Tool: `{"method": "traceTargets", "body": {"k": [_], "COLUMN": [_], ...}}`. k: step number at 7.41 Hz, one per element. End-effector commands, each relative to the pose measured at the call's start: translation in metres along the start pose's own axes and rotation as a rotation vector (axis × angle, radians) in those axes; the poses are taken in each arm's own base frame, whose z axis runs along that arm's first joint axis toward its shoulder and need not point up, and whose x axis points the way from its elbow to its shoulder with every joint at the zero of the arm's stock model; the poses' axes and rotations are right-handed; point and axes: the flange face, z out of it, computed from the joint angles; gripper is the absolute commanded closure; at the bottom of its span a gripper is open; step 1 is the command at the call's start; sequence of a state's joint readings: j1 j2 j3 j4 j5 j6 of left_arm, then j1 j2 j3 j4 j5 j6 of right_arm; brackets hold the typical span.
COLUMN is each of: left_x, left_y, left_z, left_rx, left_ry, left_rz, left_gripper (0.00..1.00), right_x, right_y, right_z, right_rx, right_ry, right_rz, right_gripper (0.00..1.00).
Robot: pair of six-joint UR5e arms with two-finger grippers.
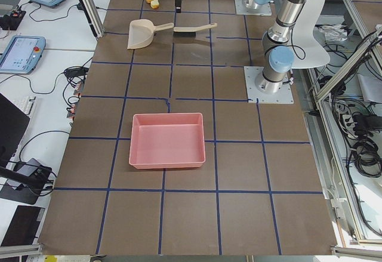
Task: Sweep and dump trash in nearest bin
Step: 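Move the left gripper down to the white brush handle and grasp it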
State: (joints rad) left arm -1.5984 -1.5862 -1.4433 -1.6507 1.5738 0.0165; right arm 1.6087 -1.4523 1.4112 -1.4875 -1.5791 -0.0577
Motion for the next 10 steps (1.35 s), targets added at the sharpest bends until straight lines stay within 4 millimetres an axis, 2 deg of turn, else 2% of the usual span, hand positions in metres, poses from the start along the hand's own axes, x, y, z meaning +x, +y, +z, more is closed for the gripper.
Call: {"method": "traceTargets", "body": {"k": [1,3,4,5,6,7,8,9,10], "left_x": [0.002,0.008,0.016,0.039,0.069,0.102,0.126,0.149,0.172], "left_y": [0.001,0.005,0.011,0.019,0.031,0.049,0.072,0.09,0.106], "left_z": [-0.001,0.005,0.023,0.041,0.056,0.075,0.103,0.134,0.158], "left_rx": [0.002,-0.012,-0.049,-0.078,-0.108,-0.147,-0.2,-0.214,-0.182], "left_ry": [0.0,0.009,0.014,0.008,-0.006,-0.023,-0.044,-0.047,-0.049], "left_rz": [0.002,-0.006,-0.007,-0.021,0.004,-0.009,-0.017,-0.008,-0.052], "left_gripper": [0.0,0.0,0.0,0.0,0.0,0.0,0.0,0.0,0.0], "right_x": [0.0,0.0,0.0,0.0,0.0,-0.001,-0.002,-0.01,-0.034], "right_y": [0.002,0.001,0.0,0.001,0.002,0.002,-0.004,-0.021,-0.038], "right_z": [0.0,0.002,0.004,0.002,0.001,0.009,0.015,0.026,0.042], "right_rx": [0.001,-0.004,-0.007,-0.004,-0.004,-0.02,-0.012,0.015,0.015], "right_ry": [0.001,0.001,0.002,0.002,0.002,-0.003,-0.013,-0.017,0.01], "right_rz": [0.0,-0.001,0.0,-0.001,-0.003,0.0,-0.004,0.054,0.05], "right_gripper": [0.0,0.0,0.0,0.0,0.0,0.0,0.0,0.0,0.0]}}
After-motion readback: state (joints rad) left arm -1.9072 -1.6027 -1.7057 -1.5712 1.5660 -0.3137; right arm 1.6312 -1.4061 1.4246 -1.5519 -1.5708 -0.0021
